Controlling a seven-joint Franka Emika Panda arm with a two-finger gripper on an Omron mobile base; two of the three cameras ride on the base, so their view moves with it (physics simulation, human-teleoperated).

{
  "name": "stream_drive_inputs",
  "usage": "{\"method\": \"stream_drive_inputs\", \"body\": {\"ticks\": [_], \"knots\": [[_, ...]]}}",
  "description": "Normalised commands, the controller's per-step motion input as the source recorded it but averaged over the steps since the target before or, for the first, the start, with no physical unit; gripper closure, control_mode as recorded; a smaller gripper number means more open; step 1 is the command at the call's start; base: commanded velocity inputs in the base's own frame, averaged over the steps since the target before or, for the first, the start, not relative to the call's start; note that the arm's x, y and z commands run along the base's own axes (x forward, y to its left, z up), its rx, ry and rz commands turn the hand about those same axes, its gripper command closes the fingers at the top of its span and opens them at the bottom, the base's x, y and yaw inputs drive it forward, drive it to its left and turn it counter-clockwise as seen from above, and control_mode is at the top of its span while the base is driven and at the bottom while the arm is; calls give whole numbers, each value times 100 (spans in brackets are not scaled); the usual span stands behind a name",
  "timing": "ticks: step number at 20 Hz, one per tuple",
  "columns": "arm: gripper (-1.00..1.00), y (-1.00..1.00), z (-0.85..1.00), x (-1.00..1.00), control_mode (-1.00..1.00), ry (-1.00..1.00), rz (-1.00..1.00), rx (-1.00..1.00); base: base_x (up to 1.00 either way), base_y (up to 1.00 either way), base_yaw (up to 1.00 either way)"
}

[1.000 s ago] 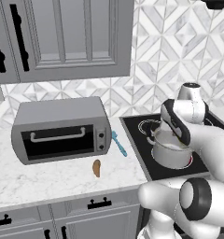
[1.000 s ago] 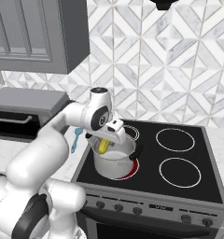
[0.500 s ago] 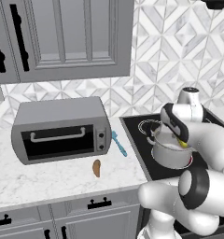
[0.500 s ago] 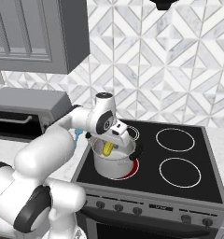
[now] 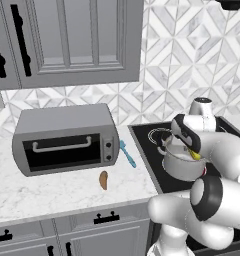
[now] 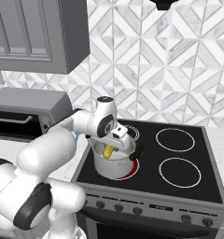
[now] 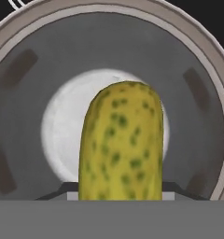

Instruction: Put the sweet potato and cucumber in the pot. Retrieve the spatula and lightly stir the vegetables in the pot.

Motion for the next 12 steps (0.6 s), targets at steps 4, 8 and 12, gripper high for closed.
{"method": "stream_drive_inputs", "body": {"ticks": [4, 8, 12], "knots": [[-100, 0, -6, 0, -100, -3, 0, 0, 0, 0, 0], [-100, 0, 0, 0, -100, 0, 0, 0, 0, 0, 0], [-100, 0, 7, 0, -100, 0, 0, 0, 0, 0, 0]]}}
